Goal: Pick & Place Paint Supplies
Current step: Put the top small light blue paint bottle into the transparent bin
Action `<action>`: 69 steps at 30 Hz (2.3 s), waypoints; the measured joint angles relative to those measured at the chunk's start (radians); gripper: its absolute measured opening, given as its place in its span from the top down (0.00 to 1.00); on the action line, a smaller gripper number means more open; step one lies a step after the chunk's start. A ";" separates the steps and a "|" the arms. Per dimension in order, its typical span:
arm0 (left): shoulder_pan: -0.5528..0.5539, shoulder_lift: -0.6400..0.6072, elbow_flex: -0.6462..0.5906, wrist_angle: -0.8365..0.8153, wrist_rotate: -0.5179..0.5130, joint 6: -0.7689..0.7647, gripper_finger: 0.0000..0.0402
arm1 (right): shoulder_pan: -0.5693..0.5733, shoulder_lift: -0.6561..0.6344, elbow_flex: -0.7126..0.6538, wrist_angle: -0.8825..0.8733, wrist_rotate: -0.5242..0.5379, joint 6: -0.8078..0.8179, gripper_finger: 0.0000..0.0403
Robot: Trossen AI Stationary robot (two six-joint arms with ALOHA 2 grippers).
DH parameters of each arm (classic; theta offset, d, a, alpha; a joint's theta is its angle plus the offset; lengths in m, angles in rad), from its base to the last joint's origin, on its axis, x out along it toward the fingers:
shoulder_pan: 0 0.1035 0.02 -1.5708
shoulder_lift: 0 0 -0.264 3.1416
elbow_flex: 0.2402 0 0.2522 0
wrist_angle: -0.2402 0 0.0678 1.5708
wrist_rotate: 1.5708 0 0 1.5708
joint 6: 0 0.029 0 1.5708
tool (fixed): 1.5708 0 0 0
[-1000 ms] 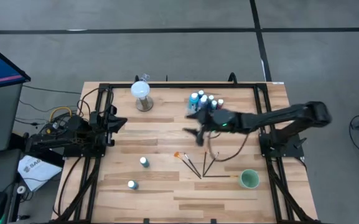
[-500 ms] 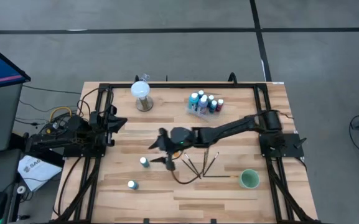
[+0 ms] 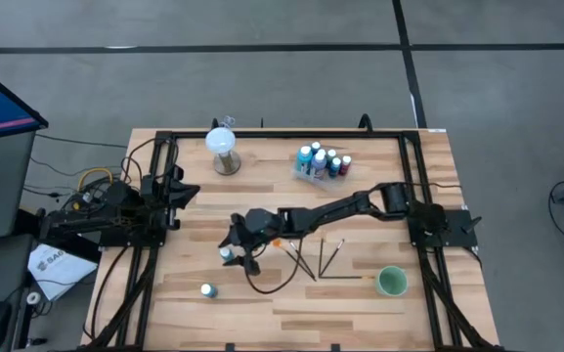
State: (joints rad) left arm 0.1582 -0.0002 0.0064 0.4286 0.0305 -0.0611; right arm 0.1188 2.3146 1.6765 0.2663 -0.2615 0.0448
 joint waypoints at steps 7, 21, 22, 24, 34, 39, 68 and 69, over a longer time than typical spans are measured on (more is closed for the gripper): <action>0.000 0.000 0.000 0.000 0.000 0.000 1.00 | -0.022 -0.002 0.003 0.009 0.000 -0.003 0.34; 0.000 0.000 0.000 0.000 0.000 0.000 1.00 | -0.022 0.064 0.002 0.061 0.000 0.010 0.34; 0.000 0.000 0.000 0.000 0.000 0.000 1.00 | -0.023 0.066 0.002 0.060 0.000 0.012 0.34; 0.000 0.000 0.000 0.000 0.000 0.000 1.00 | -0.027 0.065 0.002 0.060 0.000 0.013 0.35; 0.000 0.000 0.000 0.000 0.000 0.000 1.00 | -0.039 0.063 0.004 0.013 -0.001 0.003 0.69; 0.000 0.000 0.000 0.000 0.000 0.000 1.00 | -0.036 0.062 0.004 0.018 0.000 -0.018 0.74; 0.000 0.000 0.000 0.000 0.000 0.000 1.00 | 0.024 -1.132 -0.460 -0.885 0.907 0.293 0.74; 0.000 0.000 0.000 0.001 0.000 0.000 1.00 | 0.025 -1.161 -0.528 -0.861 0.939 0.322 0.74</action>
State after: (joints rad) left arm 0.1581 -0.0002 0.0064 0.4294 0.0303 -0.0610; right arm 0.1440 1.1533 1.1486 -0.5945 0.6779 0.3669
